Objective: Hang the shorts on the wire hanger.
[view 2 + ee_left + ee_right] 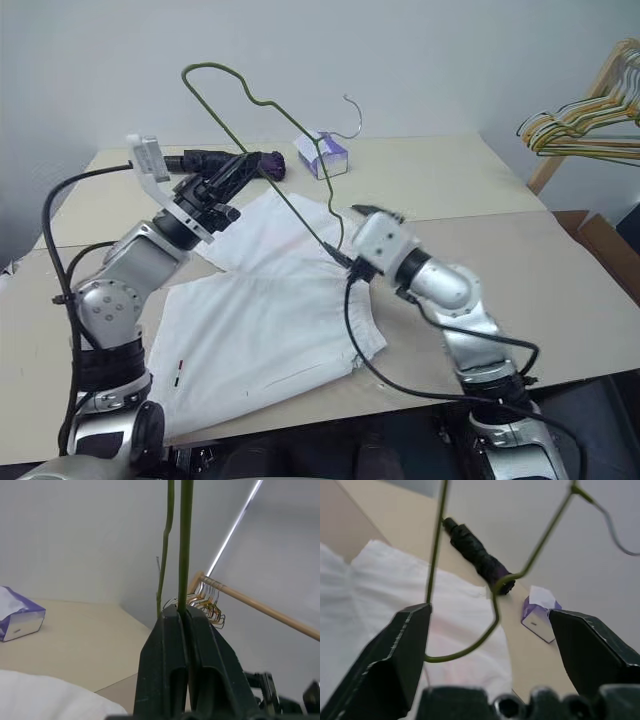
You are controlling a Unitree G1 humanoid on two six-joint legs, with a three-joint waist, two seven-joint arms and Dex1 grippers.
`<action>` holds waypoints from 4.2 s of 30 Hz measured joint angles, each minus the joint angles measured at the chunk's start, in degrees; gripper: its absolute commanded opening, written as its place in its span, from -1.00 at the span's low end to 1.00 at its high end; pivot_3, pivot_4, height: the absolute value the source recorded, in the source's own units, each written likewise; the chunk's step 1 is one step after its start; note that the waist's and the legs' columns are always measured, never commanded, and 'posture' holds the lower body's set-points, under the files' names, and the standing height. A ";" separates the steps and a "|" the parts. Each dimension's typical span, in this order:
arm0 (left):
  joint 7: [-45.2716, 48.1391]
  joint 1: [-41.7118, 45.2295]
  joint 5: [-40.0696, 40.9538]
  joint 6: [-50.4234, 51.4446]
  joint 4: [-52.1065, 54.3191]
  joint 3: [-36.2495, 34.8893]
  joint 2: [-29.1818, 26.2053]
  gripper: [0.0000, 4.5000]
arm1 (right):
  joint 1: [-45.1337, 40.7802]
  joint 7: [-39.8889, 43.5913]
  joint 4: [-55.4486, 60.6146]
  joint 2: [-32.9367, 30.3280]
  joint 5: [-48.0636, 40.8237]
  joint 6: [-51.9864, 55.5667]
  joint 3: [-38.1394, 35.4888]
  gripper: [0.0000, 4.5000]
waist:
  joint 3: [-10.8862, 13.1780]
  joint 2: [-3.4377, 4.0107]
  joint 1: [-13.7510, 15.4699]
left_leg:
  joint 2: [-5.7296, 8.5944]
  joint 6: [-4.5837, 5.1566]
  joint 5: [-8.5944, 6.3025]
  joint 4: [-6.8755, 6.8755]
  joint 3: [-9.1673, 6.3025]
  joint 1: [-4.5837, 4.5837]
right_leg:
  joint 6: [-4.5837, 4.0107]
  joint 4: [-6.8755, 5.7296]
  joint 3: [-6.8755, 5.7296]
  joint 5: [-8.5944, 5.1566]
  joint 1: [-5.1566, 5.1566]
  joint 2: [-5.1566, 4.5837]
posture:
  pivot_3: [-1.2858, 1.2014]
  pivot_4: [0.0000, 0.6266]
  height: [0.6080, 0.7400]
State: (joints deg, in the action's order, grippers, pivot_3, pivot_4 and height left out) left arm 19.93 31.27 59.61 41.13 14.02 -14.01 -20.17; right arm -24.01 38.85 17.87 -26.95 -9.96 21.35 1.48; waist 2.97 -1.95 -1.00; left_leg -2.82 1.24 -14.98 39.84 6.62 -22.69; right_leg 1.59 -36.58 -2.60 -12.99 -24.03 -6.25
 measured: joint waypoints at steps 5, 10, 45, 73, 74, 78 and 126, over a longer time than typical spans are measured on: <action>16.89 1.38 3.69 -0.90 -3.85 -4.22 -7.59 -1.00 | -9.20 16.51 -4.84 -13.44 -29.27 31.79 -9.44 0.87 | 0.00 0.00 -0.26 | -0.06 0.50 -0.29 0.00 -0.04 0.01 | -0.03 0.07 -0.06 0.00 0.02 0.00 | 0.03 -1.00 1.00; 33.98 4.23 10.30 1.24 -8.51 -8.34 -13.96 -1.00 | -13.49 29.31 -12.92 -17.38 -38.52 42.85 -6.30 0.87 | -0.03 0.02 -1.20 | -0.04 0.55 -0.32 0.01 -0.01 0.03 | -0.02 0.06 -0.04 -0.01 0.05 0.00 | 0.03 -1.00 1.00; 39.29 5.19 5.84 -1.47 -9.94 -6.78 -9.23 -1.00 | -24.86 26.83 -16.22 -5.97 -30.65 35.47 6.75 0.46 | -0.05 0.00 -1.48 | -0.05 0.18 -0.11 0.07 0.01 -0.13 | 0.02 -0.08 -0.02 -0.01 -0.13 -0.01 | 0.03 -1.00 1.00; 29.07 0.52 -9.88 -3.57 -11.15 -0.38 -11.81 0.99 | -25.48 20.19 -16.67 -6.32 -34.45 41.57 -2.79 -1.00 | -0.05 0.00 -1.45 | -0.05 0.30 -0.19 0.06 0.04 -0.16 | 0.02 -0.08 -0.04 0.00 -0.16 -0.02 | 0.02 -1.00 1.00; 28.87 -0.52 -11.71 -3.88 -11.04 0.42 -12.71 0.99 | -24.54 19.64 -16.06 -7.77 -35.26 43.09 -3.96 -1.00 | -0.05 0.00 -1.35 | -0.05 0.35 -0.22 0.05 0.06 -0.17 | 0.02 -0.07 -0.04 -0.01 -0.16 -0.03 | 0.02 -1.00 1.00; 29.28 -5.46 -21.75 -6.98 -9.86 5.78 -18.03 0.99 | -15.97 18.64 -13.40 -16.47 -39.48 53.50 -7.92 -1.00 | -0.05 0.00 -0.72 | -0.04 0.47 -0.29 0.03 0.19 -0.23 | 0.01 0.03 -0.11 -0.01 -0.18 -0.06 | 0.02 -1.00 1.00; 39.73 -12.04 -36.69 -17.44 -1.89 15.14 -24.16 0.99 | 15.39 38.56 -21.61 -37.92 -36.47 53.64 4.73 -1.00 | -0.36 0.42 0.32 | -0.02 0.73 -0.44 0.09 0.03 -0.04 | 0.06 0.13 0.11 0.01 -0.05 -0.06 | 0.03 -1.00 1.00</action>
State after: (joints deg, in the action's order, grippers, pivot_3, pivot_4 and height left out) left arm 59.67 19.23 22.92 23.69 12.14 1.12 -44.33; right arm -8.62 77.42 -3.74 -64.87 -46.43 74.98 6.20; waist 2.61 -1.53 -0.67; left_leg -2.84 1.97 -15.43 39.92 6.65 -22.72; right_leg 1.66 -36.45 -2.48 -12.98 -24.09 -6.31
